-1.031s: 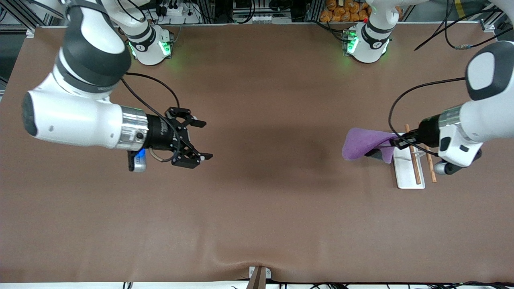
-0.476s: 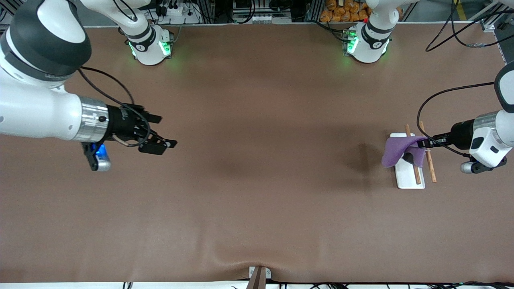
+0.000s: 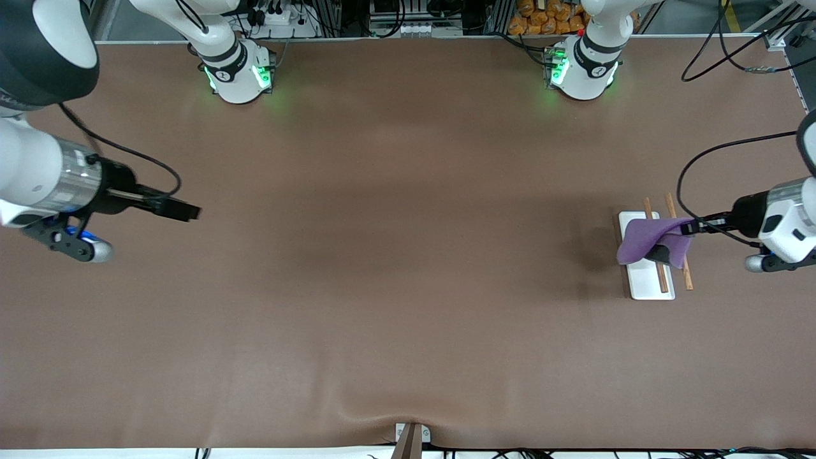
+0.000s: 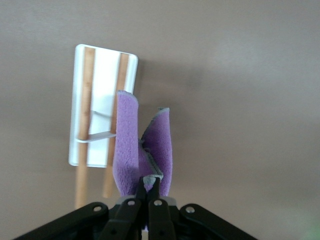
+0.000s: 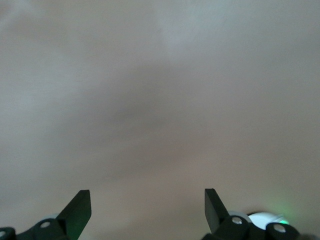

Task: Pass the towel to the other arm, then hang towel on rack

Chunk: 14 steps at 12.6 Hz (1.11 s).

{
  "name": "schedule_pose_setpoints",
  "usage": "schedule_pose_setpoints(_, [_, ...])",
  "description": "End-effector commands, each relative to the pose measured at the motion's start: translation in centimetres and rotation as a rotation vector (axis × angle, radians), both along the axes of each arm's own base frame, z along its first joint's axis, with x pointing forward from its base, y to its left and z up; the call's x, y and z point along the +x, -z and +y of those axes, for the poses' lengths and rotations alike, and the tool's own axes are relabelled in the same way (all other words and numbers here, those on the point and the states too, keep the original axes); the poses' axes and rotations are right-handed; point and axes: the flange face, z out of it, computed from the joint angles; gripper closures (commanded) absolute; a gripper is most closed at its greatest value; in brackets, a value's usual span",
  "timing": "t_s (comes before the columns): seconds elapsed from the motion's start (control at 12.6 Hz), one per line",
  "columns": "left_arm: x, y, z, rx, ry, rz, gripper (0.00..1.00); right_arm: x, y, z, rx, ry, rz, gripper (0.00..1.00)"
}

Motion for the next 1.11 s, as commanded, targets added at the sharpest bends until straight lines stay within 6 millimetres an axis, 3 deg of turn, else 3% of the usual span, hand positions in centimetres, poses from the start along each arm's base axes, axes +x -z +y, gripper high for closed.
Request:
schedule_pose_setpoints(0.0, [-0.6,1.3,3.6,-0.010,0.051,-0.012,1.00,-0.3,-0.5,-4.5,-0.056,-0.185,-0.027,0.00])
schedule_pose_setpoints(0.08, [-0.8,1.6,4.8,-0.020,0.073,-0.020,1.00,-0.1,-0.4,-7.6,-0.042,-0.251,-0.034,0.00])
schedule_pose_setpoints(0.24, [-1.1,2.7,7.2,-0.037,0.097,-0.023,1.00,-0.3,-0.8,-11.0,-0.030,-0.341,-0.042,0.00])
schedule_pose_setpoints(0.4, [-1.0,3.4,8.1,-0.048,0.116,-0.025,1.00,-2.2,-1.2,-13.9,-0.037,-0.300,-0.030,0.00])
schedule_pose_setpoints(0.71, [-0.8,5.4,11.3,-0.049,0.127,-0.069,1.00,-7.6,-1.3,-11.4,-0.080,-0.311,-0.101,0.00])
schedule_pose_setpoints(0.87, [-0.2,7.1,13.2,-0.069,0.163,-0.088,0.98,-8.7,0.0,-9.5,-0.086,-0.329,-0.113,0.00])
schedule_pose_setpoints(0.95, [0.0,7.5,13.7,-0.075,0.181,-0.095,0.86,-9.4,-0.2,-8.0,-0.096,-0.310,-0.115,0.00])
schedule_pose_setpoints(1.03, [-0.1,7.6,14.0,-0.077,0.178,-0.097,0.62,-9.7,-0.3,-5.8,-0.103,-0.298,-0.119,0.00])
